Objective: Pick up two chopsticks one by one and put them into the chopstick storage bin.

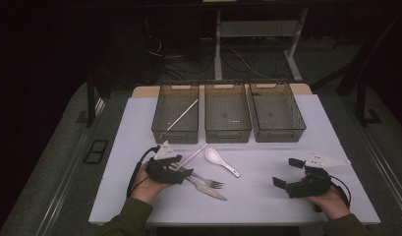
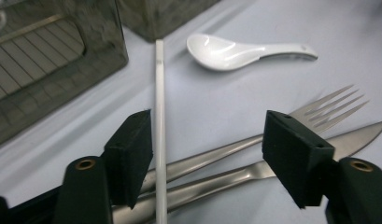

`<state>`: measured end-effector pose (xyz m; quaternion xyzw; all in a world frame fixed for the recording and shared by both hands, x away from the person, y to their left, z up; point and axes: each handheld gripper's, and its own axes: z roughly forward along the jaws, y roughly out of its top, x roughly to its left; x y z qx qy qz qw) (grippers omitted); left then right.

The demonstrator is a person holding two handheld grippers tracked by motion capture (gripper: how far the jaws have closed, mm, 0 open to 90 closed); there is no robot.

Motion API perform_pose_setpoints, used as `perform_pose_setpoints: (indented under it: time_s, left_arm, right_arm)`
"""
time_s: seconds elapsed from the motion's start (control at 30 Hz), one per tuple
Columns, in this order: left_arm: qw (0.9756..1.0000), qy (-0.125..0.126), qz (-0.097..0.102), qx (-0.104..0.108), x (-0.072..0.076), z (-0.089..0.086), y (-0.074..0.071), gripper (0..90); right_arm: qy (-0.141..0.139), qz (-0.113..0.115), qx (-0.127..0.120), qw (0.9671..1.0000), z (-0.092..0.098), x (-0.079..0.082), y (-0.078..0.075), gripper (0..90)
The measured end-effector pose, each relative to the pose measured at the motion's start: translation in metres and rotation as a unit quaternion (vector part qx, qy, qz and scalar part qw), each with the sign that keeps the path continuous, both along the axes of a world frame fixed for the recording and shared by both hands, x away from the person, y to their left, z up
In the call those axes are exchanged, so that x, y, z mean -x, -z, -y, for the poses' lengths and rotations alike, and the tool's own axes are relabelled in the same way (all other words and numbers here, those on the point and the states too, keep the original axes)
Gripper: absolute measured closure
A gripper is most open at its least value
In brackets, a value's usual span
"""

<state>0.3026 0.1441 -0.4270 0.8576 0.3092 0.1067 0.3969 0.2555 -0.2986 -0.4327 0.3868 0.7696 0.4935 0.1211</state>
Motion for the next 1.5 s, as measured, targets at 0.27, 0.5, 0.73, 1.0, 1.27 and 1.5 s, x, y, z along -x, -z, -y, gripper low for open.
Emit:
perform_pose_setpoints:
  time_s: [0.27, 0.5, 0.73, 1.0, 1.27, 1.5]
  left_arm:
    - [0.9994, -0.026, 0.001, -0.022, -0.01, 0.004, 0.006, 53.1]
    - [0.9985, -0.044, 0.004, -0.03, -0.021, 0.003, 0.008, 65.2]
    - [0.9983, -0.045, -0.014, -0.034, -0.029, 0.002, 0.013, 72.6]
    - [0.998, -0.042, -0.025, -0.041, -0.03, 0.001, 0.015, 76.3]
    - [0.9976, -0.04, -0.03, -0.049, -0.03, 0.002, 0.017, 78.3]
    - [0.9971, -0.041, -0.032, -0.054, -0.031, 0.002, 0.016, 83.2]
  right_arm:
    - [0.0, -0.001, 0.002, 1.0, 0.0, -0.001, 0.0, 0.9]
    - [-0.001, 0.0, 0.003, 1.0, 0.0, -0.001, 0.001, 0.9]
    - [-0.001, -0.001, 0.004, 1.0, 0.0, -0.001, 0.001, 0.9]
    - [0.0, -0.002, 0.003, 1.0, 0.0, 0.0, 0.0, 0.9]
    - [0.002, -0.002, 0.002, 1.0, 0.001, 0.0, 0.0, 0.9]
    - [0.002, -0.001, 0.001, 1.0, 0.001, 0.0, 0.0, 0.9]
